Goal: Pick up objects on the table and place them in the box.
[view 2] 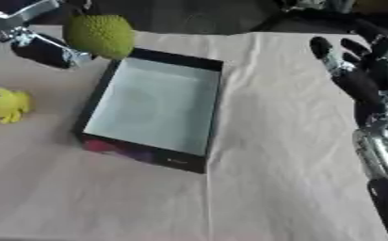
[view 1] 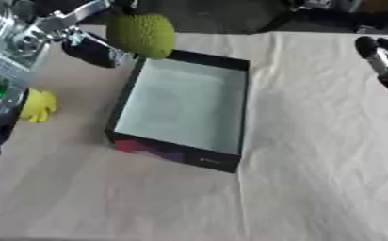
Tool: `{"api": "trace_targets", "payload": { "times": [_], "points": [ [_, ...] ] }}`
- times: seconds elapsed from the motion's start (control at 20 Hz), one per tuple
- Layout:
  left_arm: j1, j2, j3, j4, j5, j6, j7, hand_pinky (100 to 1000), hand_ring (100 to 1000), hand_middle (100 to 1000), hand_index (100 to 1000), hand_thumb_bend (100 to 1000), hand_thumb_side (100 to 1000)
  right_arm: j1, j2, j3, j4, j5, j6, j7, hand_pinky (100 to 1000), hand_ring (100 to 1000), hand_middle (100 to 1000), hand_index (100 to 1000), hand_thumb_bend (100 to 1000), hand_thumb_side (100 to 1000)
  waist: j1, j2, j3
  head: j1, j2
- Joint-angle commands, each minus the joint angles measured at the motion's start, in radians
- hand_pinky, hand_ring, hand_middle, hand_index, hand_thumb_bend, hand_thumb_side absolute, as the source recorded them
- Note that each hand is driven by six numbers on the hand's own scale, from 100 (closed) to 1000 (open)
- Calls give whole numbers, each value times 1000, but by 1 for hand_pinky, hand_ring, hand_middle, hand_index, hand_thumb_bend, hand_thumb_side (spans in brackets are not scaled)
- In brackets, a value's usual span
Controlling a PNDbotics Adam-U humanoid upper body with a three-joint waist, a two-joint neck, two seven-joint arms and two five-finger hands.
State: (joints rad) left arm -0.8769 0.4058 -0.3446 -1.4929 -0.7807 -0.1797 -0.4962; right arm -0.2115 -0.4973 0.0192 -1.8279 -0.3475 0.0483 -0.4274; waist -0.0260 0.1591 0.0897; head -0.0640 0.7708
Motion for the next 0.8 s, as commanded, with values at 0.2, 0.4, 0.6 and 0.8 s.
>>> {"api": "trace_targets", "payload": {
  "times": [0.2,0.4,0.6,0.8],
  "points": [
    [-14,-46,-11,103,-70,-39,1,700,625,612,521,267,100,-17,-12,-7,-17,-2,-3,-1,933,873,910,856,728,326,-4,-4,-6,-8,-1],
    [-8,-75,-18,150,-93,-52,1,706,628,617,535,287,100,-18,-9,-5,-17,-2,-2,1,934,873,910,856,731,321,-7,2,-11,-12,-1],
    [-7,-97,-22,167,-101,-56,8,706,627,616,533,290,100,-19,-6,-4,-15,-1,-1,5,934,873,909,856,731,319,-7,8,-15,-18,-1],
    [-6,-103,-23,172,-110,-62,-2,751,672,672,690,382,100,-20,-6,-4,-15,0,-2,6,934,873,909,856,732,318,-7,12,-16,-25,-1]
  ]
}}
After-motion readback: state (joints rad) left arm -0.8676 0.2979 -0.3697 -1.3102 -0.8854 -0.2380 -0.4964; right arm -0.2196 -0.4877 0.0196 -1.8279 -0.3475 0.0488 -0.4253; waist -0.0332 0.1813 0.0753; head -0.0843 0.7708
